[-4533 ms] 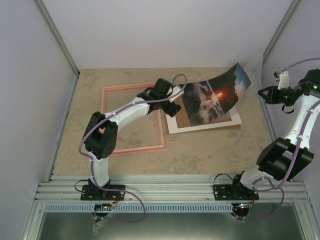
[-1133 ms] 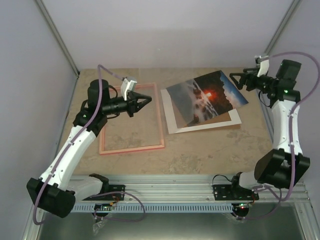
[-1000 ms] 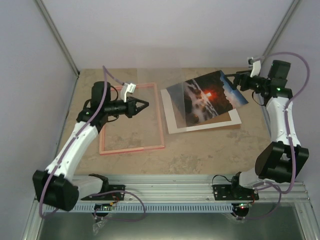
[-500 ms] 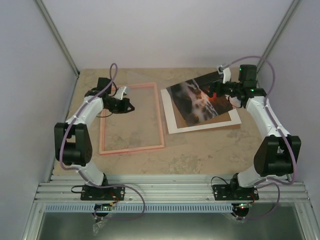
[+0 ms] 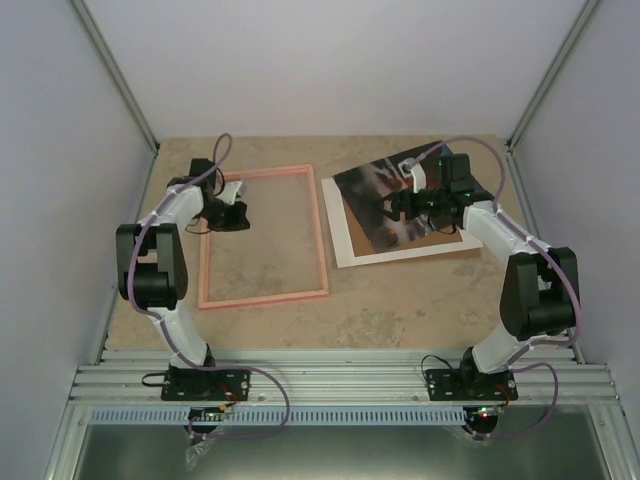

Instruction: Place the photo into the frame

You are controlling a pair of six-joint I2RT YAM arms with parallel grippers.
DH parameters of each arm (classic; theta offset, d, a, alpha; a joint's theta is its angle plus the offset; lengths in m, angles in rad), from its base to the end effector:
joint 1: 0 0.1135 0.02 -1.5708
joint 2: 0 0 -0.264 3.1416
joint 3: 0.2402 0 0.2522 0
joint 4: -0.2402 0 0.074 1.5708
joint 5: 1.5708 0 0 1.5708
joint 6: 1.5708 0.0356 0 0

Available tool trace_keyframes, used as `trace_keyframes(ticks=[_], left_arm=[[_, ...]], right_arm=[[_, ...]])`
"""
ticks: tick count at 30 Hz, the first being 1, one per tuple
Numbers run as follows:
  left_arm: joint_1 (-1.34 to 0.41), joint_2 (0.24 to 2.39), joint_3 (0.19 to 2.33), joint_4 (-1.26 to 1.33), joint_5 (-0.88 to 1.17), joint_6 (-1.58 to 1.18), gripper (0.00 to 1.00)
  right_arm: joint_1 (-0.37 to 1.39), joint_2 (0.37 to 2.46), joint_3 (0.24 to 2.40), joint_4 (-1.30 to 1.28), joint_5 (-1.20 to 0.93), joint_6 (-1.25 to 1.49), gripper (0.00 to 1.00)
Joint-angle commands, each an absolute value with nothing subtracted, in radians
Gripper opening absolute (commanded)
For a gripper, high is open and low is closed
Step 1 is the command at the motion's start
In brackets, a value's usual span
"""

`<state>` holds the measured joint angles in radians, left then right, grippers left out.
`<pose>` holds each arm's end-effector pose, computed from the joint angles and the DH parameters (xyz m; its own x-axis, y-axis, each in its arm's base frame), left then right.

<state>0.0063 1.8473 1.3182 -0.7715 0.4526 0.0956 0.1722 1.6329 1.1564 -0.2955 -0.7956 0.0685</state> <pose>0.3622 -0.0133 0.1935 -0.9487 0.0799 -0.3059 0.2026 0.8965 -0.3940 0.3429 0.0854 0.2489 -0.7284 -0.0780 -0.6807 -0.5756 0.6086 0.5461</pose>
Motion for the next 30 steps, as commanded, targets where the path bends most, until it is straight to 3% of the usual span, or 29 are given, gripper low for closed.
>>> trace_keyframes(ticks=[1,30], left_arm=[[0.039,1.88,1.36,-0.786,0.384,0.118,0.0],[0.121,1.942,1.426,-0.82,0.297,0.187,0.0]], right_arm=[[0.207,1.655,1.141,-0.21,-0.795,0.1,0.8],[0.326,1.687,1.117,-0.187,-0.729,0.077,0.73]])
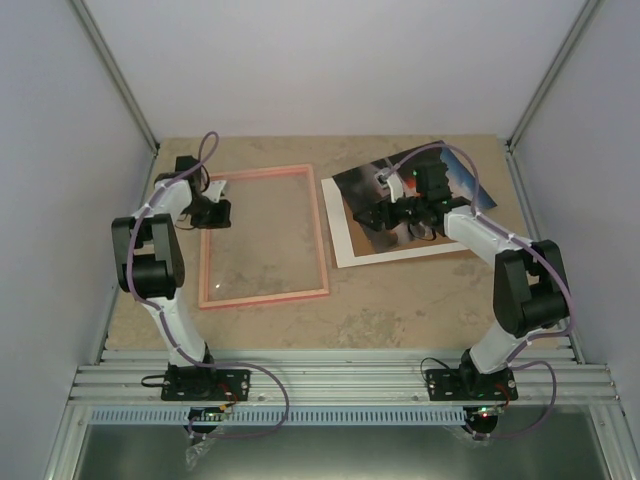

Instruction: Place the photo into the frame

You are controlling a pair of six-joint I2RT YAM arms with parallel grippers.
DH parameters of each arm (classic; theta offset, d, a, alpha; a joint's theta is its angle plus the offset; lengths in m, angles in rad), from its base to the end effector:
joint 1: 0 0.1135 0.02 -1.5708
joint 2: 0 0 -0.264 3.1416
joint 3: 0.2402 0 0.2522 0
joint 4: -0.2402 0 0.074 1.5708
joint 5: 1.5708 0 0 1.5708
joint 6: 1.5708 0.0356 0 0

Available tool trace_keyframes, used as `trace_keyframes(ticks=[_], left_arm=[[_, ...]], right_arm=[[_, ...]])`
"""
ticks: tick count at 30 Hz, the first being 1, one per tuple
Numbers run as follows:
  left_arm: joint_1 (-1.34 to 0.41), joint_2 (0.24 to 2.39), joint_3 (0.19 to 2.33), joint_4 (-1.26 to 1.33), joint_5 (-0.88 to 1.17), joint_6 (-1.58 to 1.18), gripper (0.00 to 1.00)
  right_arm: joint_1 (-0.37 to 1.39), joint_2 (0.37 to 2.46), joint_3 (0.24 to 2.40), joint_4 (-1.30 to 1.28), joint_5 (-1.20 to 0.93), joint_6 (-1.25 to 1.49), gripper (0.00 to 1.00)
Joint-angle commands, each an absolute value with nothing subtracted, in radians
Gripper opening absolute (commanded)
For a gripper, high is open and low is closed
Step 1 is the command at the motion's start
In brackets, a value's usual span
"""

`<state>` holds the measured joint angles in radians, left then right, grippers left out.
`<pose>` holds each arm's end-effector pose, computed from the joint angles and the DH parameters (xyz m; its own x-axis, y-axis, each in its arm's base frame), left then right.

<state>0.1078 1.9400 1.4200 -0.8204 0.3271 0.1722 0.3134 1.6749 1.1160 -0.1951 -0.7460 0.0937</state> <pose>0.3813 0.0298 0.1852 -0.9586 0.0595 -0.2786 0.1374 0.9533 -0.2691 0.3350 0.1339 0.2285 -0.7136 -0.1590 -0.6823 -0.6331 0.5635 0.5308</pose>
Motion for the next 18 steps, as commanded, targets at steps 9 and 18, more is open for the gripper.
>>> trace_keyframes(ticks=[9,18], left_arm=[[0.131,1.949,1.428,-0.83,0.278,0.216,0.0],[0.133,1.954,1.427,-0.84,0.262,0.234,0.0]], right_arm=[[0.33,1.696,1.121,-0.189,-0.722,0.074,0.73],[0.333,1.697,1.118,-0.19,-0.716,0.069,0.73]])
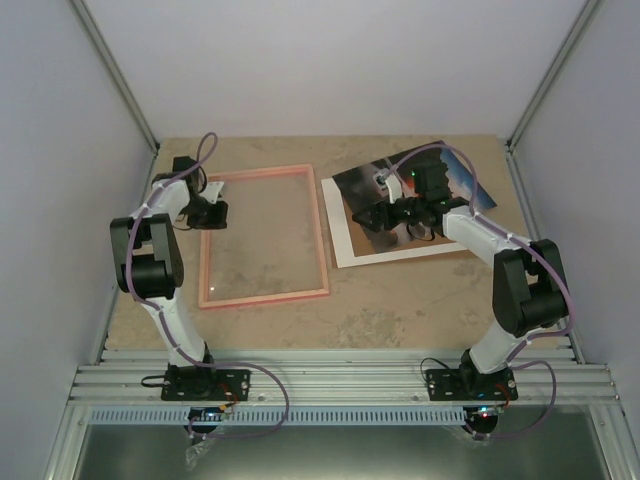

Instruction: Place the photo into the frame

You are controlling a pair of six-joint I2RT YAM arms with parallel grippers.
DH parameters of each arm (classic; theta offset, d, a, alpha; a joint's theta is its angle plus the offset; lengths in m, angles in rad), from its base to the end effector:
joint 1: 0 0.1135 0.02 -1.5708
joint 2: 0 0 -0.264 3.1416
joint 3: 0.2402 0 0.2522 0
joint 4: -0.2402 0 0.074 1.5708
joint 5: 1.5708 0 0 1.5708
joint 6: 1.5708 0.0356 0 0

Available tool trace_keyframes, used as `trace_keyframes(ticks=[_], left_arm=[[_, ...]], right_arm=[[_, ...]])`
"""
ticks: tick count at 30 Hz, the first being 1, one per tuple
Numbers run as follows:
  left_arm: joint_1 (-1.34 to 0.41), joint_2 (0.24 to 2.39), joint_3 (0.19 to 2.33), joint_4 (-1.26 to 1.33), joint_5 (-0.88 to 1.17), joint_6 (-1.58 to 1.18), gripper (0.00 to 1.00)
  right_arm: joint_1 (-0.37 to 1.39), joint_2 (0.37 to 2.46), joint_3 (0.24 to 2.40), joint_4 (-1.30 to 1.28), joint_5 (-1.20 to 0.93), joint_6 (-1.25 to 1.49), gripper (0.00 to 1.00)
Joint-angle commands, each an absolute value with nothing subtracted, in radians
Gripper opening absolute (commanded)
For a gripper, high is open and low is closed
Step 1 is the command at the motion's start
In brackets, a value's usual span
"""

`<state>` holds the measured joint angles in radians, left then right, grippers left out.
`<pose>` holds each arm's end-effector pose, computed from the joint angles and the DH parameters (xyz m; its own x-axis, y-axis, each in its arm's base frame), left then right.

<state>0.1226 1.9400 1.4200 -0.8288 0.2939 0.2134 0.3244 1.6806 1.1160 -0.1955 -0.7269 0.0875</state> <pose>0.3799 0.0364 0.1846 -0.9576 0.0863 -0.2750 0.1525 0.9613 -0.2295 0.3345 0.1375 0.2262 -0.7113 -0.1703 -0.6820 -0.6350 0.5718 0.5195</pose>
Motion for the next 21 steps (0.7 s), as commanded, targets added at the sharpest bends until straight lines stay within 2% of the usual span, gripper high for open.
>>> trace_keyframes(ticks=[1,21], left_arm=[[0.133,1.955,1.427,-0.841,0.259,0.235,0.0],[0.136,1.958,1.427,-0.844,0.212,0.241,0.0]], right_arm=[[0.333,1.697,1.118,-0.191,-0.716,0.069,0.73],[0.334,1.703,1.12,-0.188,-0.709,0.071,0.73]])
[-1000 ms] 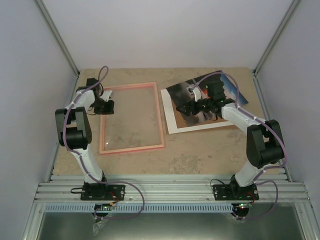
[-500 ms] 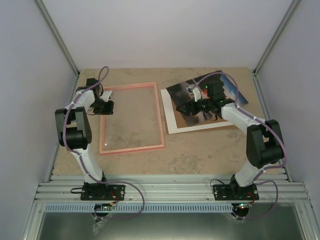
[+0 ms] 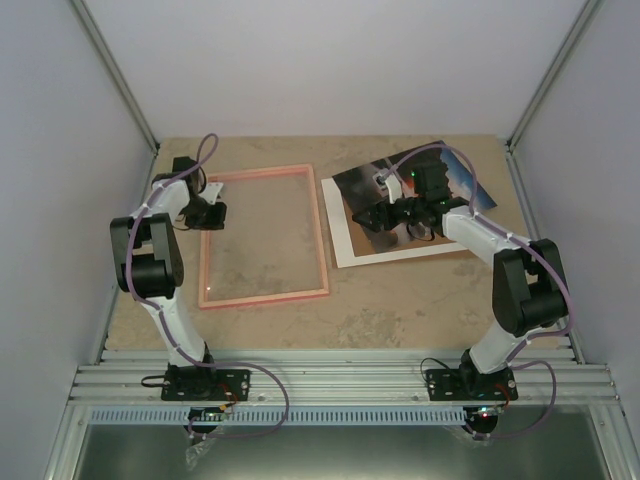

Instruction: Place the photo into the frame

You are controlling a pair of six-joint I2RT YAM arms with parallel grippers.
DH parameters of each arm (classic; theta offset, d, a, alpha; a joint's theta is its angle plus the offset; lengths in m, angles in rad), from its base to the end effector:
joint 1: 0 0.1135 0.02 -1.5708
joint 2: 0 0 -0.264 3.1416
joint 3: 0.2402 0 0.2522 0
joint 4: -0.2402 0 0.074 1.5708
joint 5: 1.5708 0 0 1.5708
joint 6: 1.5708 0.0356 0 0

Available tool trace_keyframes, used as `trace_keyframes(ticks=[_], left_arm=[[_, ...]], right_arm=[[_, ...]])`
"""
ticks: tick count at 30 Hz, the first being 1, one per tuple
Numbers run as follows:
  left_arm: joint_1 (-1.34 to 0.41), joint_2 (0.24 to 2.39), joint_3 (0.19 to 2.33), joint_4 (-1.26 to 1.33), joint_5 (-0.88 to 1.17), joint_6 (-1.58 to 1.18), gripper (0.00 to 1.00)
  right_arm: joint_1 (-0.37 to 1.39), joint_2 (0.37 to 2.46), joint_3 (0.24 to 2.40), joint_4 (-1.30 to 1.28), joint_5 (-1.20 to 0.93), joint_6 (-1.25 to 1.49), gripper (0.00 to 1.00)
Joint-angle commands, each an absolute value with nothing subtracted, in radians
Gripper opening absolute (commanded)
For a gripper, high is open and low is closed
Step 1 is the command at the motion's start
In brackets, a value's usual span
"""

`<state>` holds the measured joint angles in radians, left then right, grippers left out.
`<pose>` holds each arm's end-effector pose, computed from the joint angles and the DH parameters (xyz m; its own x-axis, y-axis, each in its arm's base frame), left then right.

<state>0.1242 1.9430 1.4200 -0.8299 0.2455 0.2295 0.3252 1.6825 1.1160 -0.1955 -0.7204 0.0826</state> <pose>0.3798 0.0387 0.1831 -0.9589 0.1027 -0.2645 0.1542 0.9712 -0.1819 0.3348 0.1377 0.2255 -0.7091 -0.1736 -0.6834 -0.6360 0.5760 0.5136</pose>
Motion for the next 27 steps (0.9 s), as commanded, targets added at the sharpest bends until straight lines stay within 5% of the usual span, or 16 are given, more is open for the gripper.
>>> trace_keyframes(ticks=[1,27], left_arm=[[0.137,1.956,1.428,-0.845,0.211,0.242,0.0],[0.138,1.95,1.439,-0.865,0.228,0.258,0.0]], right_arm=[[0.334,1.703,1.12,-0.187,-0.709,0.071,0.73],[0.339,1.718,1.124,-0.18,-0.708,0.078,0.74]])
